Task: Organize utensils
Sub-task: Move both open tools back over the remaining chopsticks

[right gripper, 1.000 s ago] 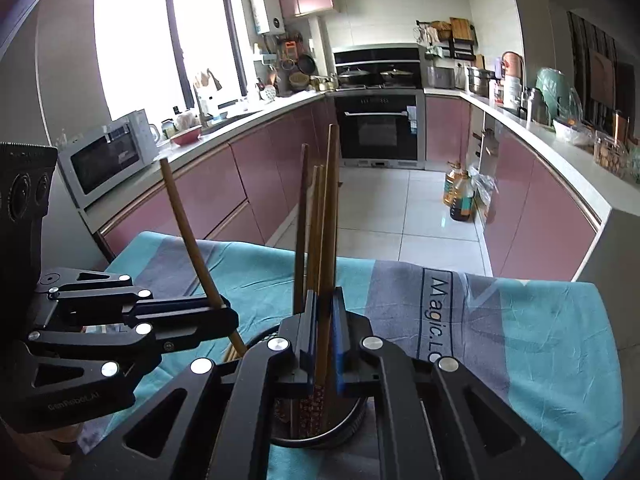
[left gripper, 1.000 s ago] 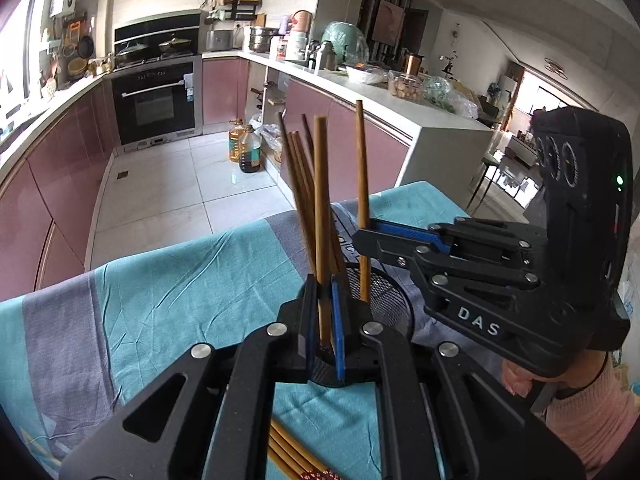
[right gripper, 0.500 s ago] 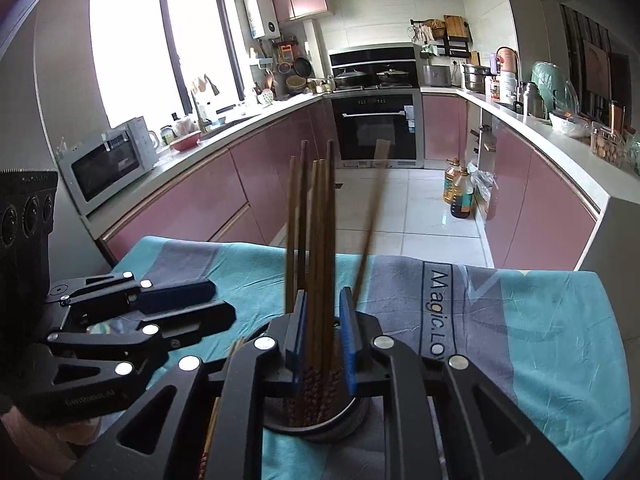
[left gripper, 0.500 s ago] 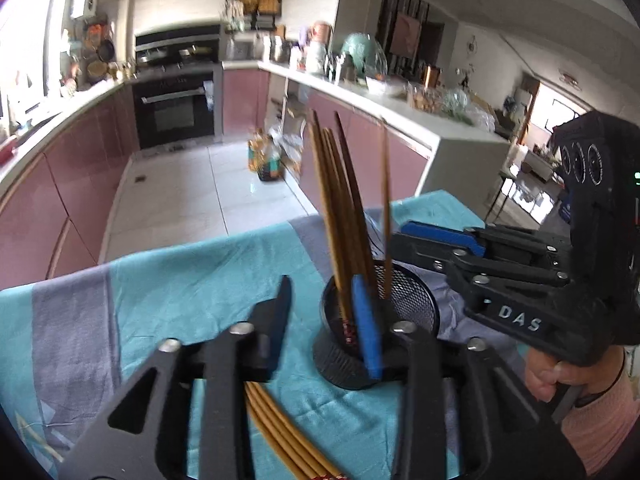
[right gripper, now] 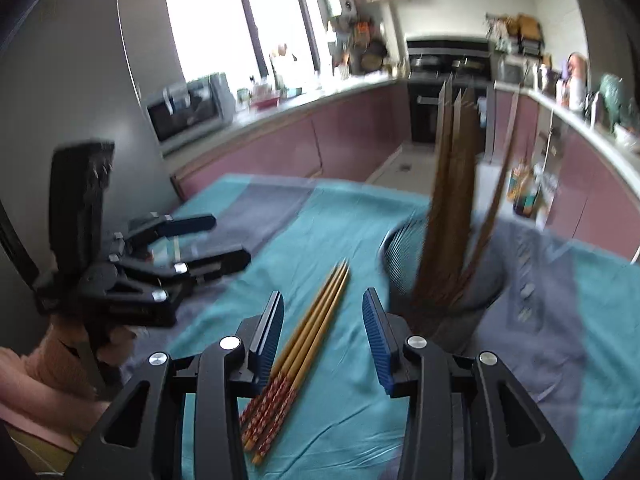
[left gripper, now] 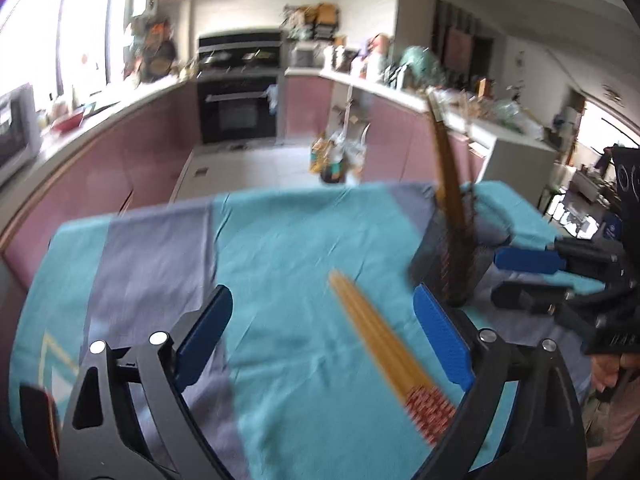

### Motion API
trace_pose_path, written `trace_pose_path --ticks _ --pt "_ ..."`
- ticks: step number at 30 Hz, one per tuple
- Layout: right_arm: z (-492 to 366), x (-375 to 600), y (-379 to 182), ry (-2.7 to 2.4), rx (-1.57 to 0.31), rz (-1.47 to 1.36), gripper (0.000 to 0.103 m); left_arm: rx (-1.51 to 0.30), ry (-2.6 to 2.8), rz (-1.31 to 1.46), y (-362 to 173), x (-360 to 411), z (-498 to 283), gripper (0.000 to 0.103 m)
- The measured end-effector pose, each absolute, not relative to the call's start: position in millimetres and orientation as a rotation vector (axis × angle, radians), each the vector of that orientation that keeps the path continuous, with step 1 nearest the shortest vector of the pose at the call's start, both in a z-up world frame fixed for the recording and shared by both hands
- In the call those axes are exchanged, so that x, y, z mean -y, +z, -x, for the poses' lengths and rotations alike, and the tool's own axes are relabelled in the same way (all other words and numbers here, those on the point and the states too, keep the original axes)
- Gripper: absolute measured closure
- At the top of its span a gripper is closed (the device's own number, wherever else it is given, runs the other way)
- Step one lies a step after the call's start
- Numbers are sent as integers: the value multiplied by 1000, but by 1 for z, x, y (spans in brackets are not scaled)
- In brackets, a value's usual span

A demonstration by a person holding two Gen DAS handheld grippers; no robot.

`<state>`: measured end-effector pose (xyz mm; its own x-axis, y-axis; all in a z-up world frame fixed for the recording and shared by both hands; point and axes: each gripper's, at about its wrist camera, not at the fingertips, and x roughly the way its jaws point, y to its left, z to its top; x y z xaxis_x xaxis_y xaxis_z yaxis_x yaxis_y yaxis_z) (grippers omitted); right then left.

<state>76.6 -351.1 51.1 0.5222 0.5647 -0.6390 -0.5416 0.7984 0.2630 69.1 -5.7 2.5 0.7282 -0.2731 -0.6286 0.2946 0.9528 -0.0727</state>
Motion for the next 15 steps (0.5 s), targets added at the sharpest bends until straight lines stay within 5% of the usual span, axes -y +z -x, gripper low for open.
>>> trace_pose_path --ticks 15 --pt "-90 314 -13 583 -957 16 73 -839 -268 -67 -58 13 -62 16"
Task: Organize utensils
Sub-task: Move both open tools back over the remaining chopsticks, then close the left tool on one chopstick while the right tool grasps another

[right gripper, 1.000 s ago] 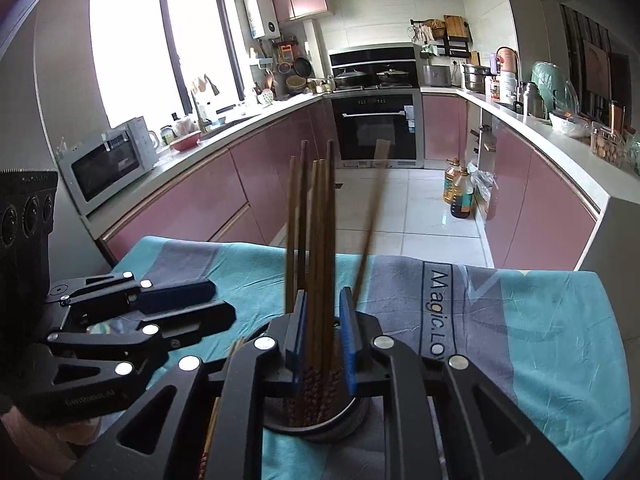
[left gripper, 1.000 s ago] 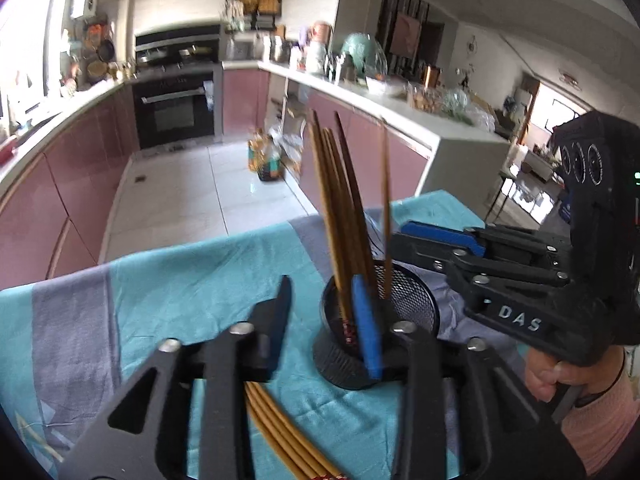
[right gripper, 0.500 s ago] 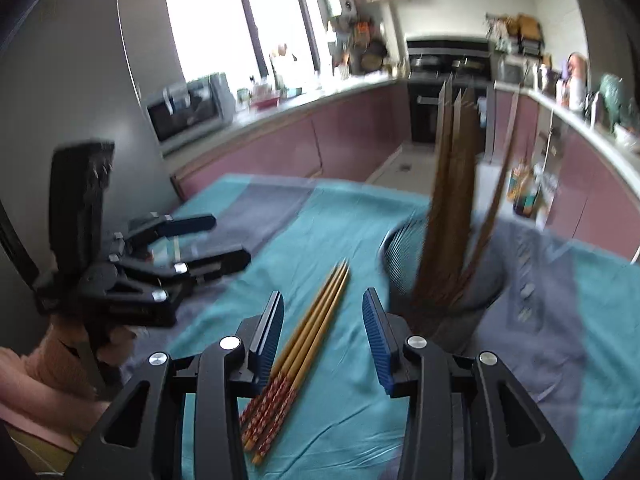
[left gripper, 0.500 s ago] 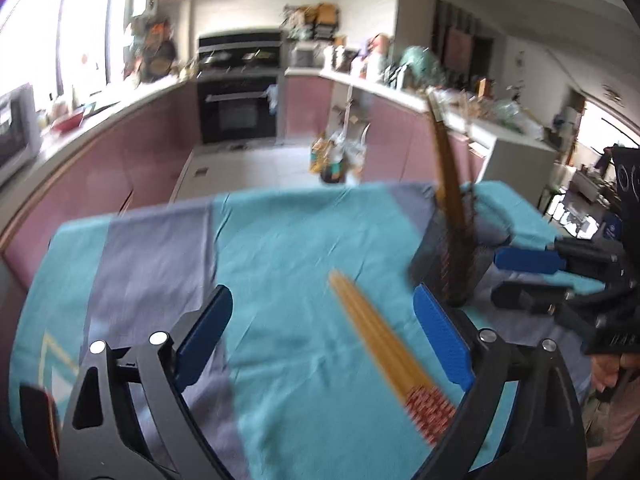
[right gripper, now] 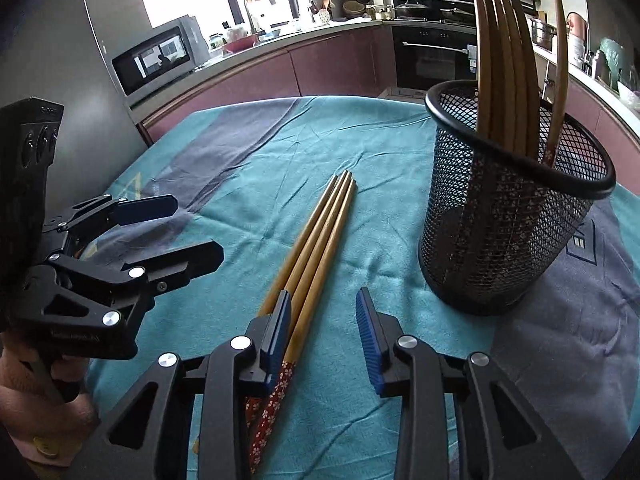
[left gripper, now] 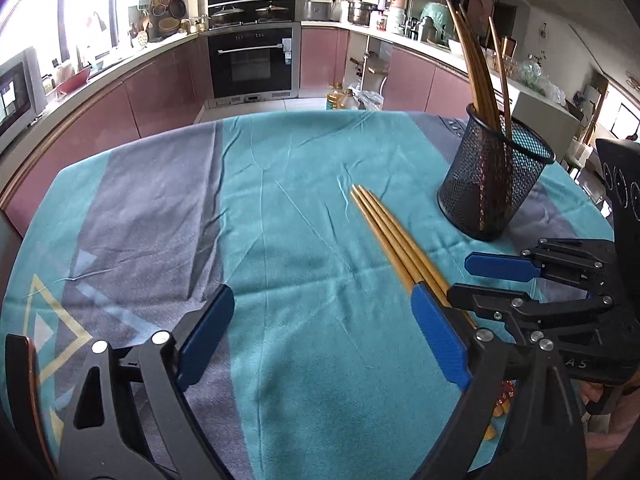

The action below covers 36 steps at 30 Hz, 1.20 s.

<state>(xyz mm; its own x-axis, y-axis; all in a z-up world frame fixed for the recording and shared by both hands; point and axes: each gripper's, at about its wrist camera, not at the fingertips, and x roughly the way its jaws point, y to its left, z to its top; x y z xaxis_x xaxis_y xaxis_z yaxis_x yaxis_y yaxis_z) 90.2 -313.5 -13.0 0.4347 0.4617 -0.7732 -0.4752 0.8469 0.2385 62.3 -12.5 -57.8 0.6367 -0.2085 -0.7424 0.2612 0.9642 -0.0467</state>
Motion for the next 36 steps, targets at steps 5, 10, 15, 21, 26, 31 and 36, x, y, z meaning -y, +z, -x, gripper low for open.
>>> trace_pose_path --ticks 5,10,15,21,26,31,36 --pt "-87 315 -18 572 -963 22 77 -855 -276 -76 -62 18 -65 19" --pt "-88 317 -19 562 -970 17 80 -888 -296 -76 -66 24 -71 26" --pt "-88 325 -18 553 -977 12 81 -916 -317 -77 -71 35 -81 29" --pt "-88 331 -18 550 -979 1 82 -942 -332 -82 -76 45 -90 36" --pt "-89 329 -21 551 -985 16 82 -942 -333 -90 -77 48 -91 41" --pt "-94 324 -22 541 -980 33 83 -961 -300 -112 -78 46 -96 58" --pt "-98 322 -23 537 -977 27 83 -960 -330 -78 -73 45 -98 56"
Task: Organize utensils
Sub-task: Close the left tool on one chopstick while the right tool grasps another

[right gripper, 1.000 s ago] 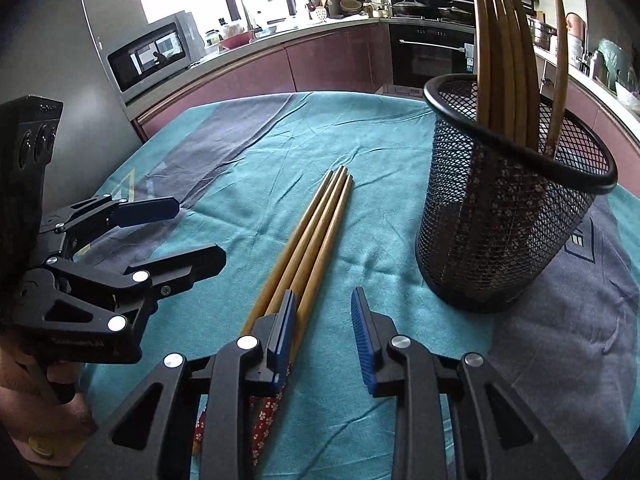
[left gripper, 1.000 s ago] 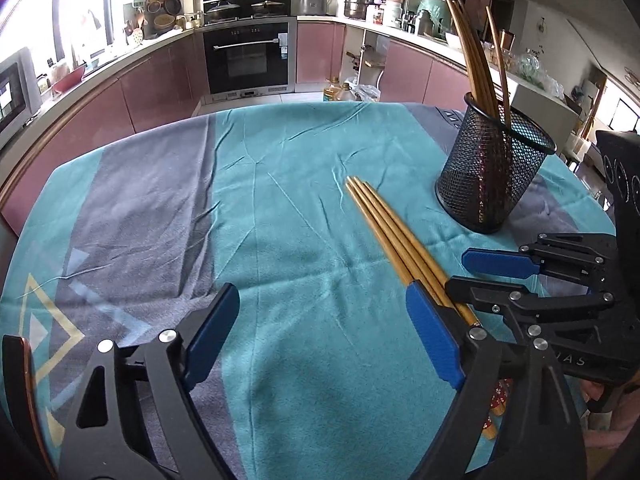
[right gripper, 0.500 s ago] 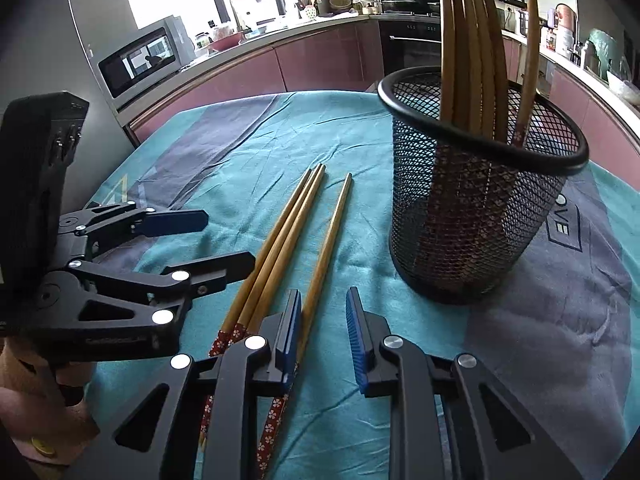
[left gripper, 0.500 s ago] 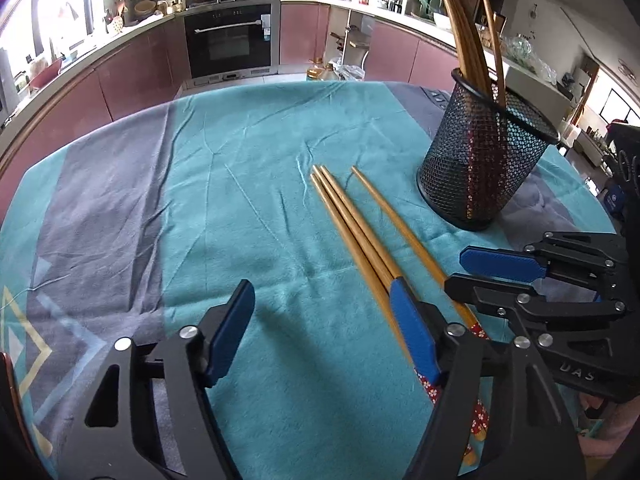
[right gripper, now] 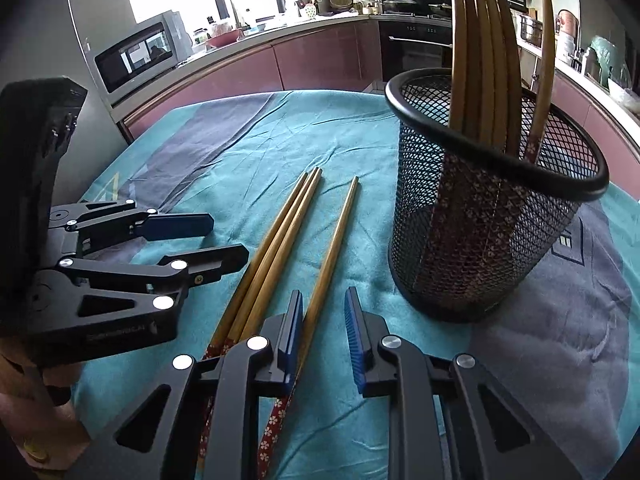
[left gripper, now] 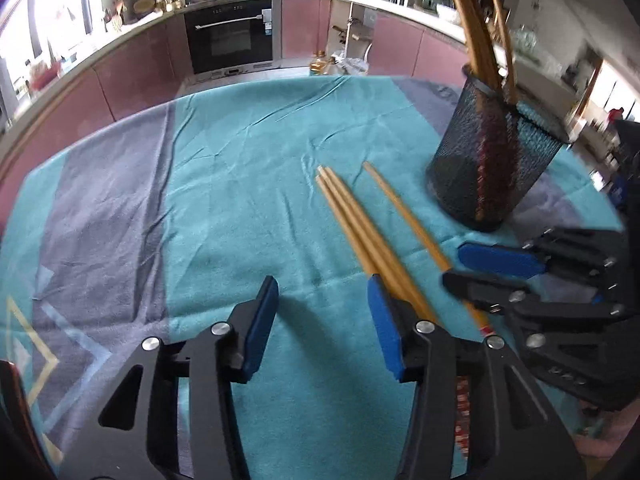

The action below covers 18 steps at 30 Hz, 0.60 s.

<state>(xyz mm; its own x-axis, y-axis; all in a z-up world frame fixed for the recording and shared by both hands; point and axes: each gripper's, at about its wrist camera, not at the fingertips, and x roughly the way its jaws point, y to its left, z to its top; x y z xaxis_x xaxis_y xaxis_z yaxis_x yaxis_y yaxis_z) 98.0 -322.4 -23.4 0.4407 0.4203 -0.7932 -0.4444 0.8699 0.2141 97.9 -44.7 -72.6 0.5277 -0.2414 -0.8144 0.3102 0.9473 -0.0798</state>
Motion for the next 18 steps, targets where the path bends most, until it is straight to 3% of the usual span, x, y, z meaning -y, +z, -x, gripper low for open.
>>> trace_pose_path --ticks 9,14,18 --pt "-100 325 -24 547 -980 19 83 -965 -375 -69 -76 50 -97 51" --pt "-100 324 -23 546 -979 25 83 -970 -351 -106 -79 50 -98 65" --pt "-102 320 -23 533 -973 43 83 -971 -336 -138 -79 52 -101 68"
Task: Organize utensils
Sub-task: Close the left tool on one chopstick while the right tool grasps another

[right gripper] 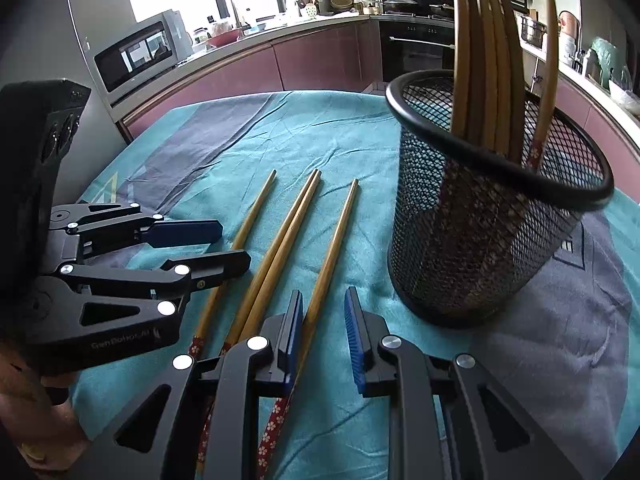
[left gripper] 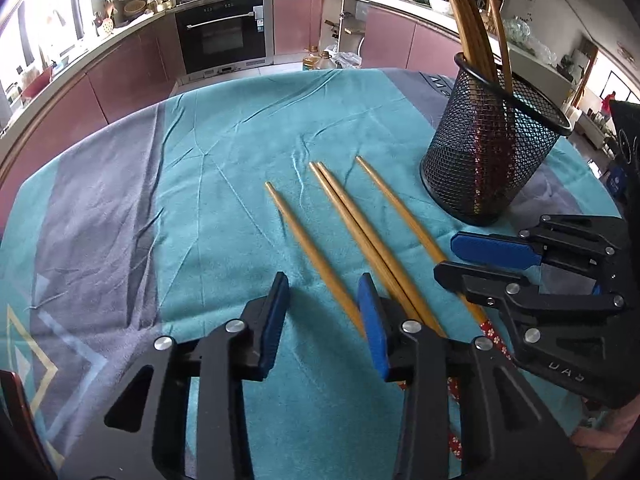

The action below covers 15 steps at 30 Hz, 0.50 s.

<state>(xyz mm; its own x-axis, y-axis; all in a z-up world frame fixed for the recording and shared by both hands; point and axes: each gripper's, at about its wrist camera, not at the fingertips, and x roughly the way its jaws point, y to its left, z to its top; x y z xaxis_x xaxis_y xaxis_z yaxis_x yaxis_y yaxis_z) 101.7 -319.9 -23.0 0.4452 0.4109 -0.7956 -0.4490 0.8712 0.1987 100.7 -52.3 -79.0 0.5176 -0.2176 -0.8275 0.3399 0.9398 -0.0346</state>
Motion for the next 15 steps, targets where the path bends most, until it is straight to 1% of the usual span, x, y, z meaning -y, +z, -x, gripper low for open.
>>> trace_pose_path --ticks 1,2,3,4,5,8,10,15 --pt "-102 318 -23 532 -972 45 83 -971 -332 -140 -79 53 -102 71" --pt "-103 317 -23 530 -970 46 83 -972 -328 -138 -79 52 -103 76" --pt "-105 315 -24 528 -968 47 84 -973 -325 -130 -79 51 -105 78" --pt "-106 315 -24 525 -967 46 88 -974 -324 -123 -79 51 -106 83" --pt "-107 315 -24 520 -966 43 92 -975 -322 -115 -79 50 -107 86" --pt "-109 318 -25 517 -971 12 97 -975 -313 -83 -78 46 -107 92" --pt "-108 321 -24 522 -972 -8 97 -975 -309 -66 -79 43 -107 95" --pt "-102 330 -17 533 -951 -28 97 -958 -310 -35 -72 34 -100 95"
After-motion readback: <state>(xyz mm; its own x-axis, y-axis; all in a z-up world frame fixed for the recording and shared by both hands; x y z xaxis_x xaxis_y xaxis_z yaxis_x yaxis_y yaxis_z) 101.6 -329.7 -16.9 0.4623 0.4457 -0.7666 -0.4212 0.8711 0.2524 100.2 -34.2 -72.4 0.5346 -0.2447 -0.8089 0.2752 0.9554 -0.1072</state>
